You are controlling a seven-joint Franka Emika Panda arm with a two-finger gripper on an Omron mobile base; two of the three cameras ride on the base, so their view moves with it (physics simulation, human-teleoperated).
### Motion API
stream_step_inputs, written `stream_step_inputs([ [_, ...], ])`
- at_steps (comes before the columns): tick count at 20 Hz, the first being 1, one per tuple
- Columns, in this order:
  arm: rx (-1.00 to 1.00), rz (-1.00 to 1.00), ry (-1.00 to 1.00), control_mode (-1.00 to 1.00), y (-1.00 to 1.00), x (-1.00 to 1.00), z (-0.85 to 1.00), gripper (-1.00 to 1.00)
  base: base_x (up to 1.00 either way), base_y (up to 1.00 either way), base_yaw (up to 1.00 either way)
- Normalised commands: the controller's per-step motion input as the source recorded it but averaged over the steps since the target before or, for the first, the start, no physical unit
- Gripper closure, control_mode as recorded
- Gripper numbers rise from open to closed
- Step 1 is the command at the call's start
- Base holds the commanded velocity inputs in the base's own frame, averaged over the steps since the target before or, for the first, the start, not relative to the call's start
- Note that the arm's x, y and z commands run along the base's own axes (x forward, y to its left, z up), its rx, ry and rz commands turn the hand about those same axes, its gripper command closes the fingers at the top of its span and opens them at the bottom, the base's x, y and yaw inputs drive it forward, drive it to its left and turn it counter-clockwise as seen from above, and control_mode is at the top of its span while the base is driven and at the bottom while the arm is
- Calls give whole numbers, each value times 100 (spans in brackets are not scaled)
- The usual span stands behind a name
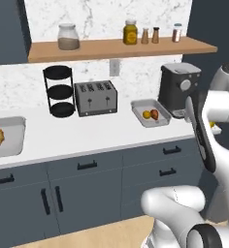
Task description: Place one lemon and one chicken drumstick in each tupperware on the nearby counter, to pack two identical lunches.
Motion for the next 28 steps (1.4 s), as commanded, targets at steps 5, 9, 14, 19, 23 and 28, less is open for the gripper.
stream_step_inputs([
  [5,0,0,0,100,0,0,0,100,61,100,-5],
  [9,0,0,0,100,0,0,0,100,64,100,-7],
  [14,0,0,0,100,0,0,0,100,18,100,-5],
  [19,0,0,0,100,0,0,0,100,32,100,-7],
  [23,0,0,0,100,0,0,0,100,90,100,-3],
  [28,0,5,3,-100,38,-12,-30,100,10,14,0],
])
